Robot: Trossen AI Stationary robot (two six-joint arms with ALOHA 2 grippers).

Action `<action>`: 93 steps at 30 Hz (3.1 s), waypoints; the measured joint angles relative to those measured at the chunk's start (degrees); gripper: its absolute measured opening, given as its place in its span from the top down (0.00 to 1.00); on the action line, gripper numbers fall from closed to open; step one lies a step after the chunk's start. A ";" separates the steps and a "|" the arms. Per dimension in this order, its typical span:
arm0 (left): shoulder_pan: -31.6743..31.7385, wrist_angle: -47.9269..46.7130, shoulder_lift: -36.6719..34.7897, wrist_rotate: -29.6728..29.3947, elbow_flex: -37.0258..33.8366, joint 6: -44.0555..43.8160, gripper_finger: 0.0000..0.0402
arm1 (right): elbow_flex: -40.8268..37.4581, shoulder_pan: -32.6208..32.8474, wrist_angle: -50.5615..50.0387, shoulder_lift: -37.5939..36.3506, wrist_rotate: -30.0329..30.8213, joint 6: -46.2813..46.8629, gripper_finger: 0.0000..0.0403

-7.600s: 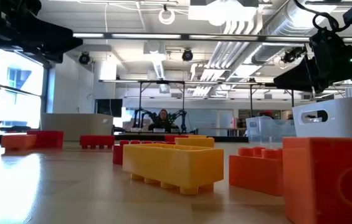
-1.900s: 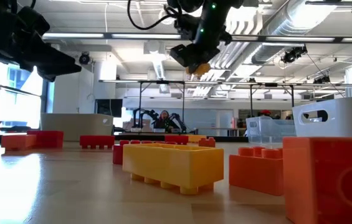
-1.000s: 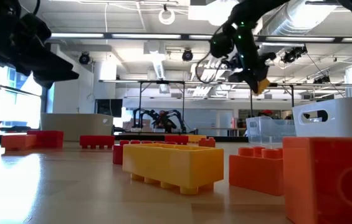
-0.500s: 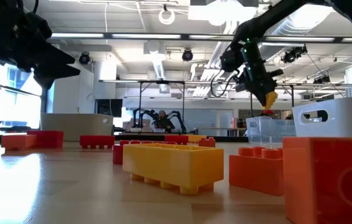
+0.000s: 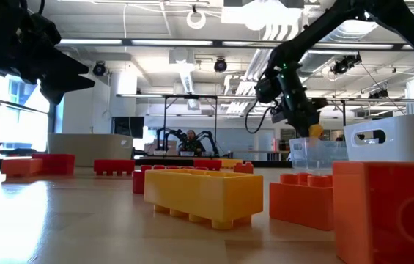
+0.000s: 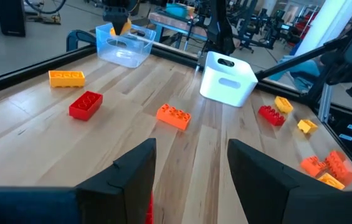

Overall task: Sort & place blocks by color
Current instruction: Put the yellow game piece into the transparent bin, then put the red game piece into the gray bin

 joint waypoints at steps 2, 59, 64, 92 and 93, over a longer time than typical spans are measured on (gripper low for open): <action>0.02 0.00 0.00 0.00 0.01 0.00 0.54 | 0.00 0.00 -0.21 0.34 -1.92 -0.38 0.71; 1.13 -6.93 45.33 -6.41 20.44 8.00 0.54 | 0.00 24.54 3.18 -23.71 5.75 7.86 0.50; 1.98 -6.84 49.38 -5.55 20.44 7.46 0.54 | 0.00 25.63 3.77 -23.69 5.76 7.75 0.50; 2.73 3.25 69.07 -3.70 20.44 5.99 0.54 | 0.00 26.10 3.99 -23.67 6.74 7.77 0.50; 2.73 3.46 69.63 -4.11 20.44 6.01 0.54 | 0.00 26.10 3.99 -23.67 6.72 7.77 0.50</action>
